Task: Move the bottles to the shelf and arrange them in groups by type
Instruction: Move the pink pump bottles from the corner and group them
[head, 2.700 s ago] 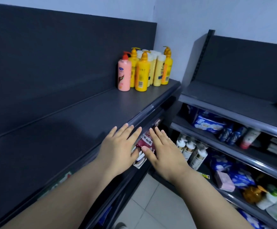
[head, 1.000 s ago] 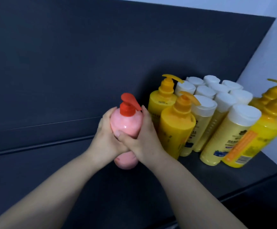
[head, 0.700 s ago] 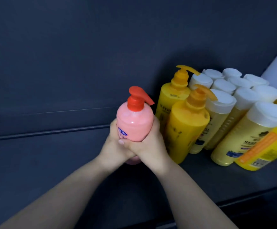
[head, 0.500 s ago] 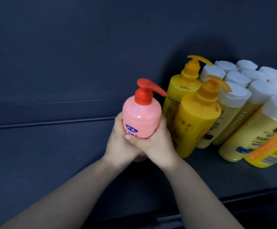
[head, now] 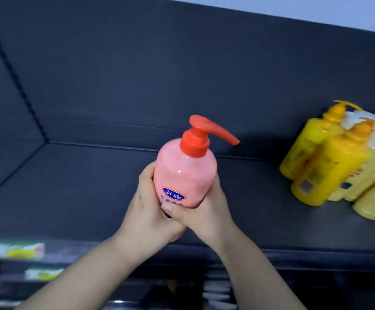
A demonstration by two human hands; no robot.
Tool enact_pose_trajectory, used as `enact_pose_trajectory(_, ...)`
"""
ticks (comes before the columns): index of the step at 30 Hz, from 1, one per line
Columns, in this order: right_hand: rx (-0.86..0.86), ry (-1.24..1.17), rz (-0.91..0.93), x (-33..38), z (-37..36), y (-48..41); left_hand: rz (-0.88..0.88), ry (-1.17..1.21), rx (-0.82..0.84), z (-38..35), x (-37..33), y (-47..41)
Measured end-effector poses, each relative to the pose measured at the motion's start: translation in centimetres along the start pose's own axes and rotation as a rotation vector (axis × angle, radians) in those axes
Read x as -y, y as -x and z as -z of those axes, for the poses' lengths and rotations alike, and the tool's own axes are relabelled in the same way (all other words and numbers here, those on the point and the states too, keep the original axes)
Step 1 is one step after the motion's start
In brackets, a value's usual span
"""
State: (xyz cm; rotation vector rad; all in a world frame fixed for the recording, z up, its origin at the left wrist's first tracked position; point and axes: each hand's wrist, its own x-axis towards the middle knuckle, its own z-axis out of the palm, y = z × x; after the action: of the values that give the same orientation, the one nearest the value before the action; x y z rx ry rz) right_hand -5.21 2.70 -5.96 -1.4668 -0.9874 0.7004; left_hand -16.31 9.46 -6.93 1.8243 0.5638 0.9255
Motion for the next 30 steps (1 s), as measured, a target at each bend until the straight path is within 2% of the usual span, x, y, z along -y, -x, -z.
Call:
enact_pose_trajectory(6, 0.153, -0.042, 0.077, 3.1, -14.2, 4.2, 0.007, -0.049, -0.128, 13.5, 0.5, 7.8)
enact_pose_trajectory(16, 0.370, -0.130, 0.044, 6.0, -27.5, 4.8, 0.048, -0.217, -0.407, 26.1, 0.6, 13.4)
enact_pose_trajectory(21, 0.459, -0.160, -0.001, 5.9, -31.4, 1.9, 0.074, -0.236, -0.493, 29.2, 2.4, 12.6)
enact_pose_trajectory(25, 0.427, -0.140, 0.012, 5.1, -34.1, -2.1, 0.068, -0.264, -0.513, 31.8, 4.5, 9.7)
enact_pose_trajectory(30, 0.409, -0.124, 0.028, 4.6, -36.6, -8.7, 0.050, -0.301, -0.453, 35.2, 6.8, 4.2)
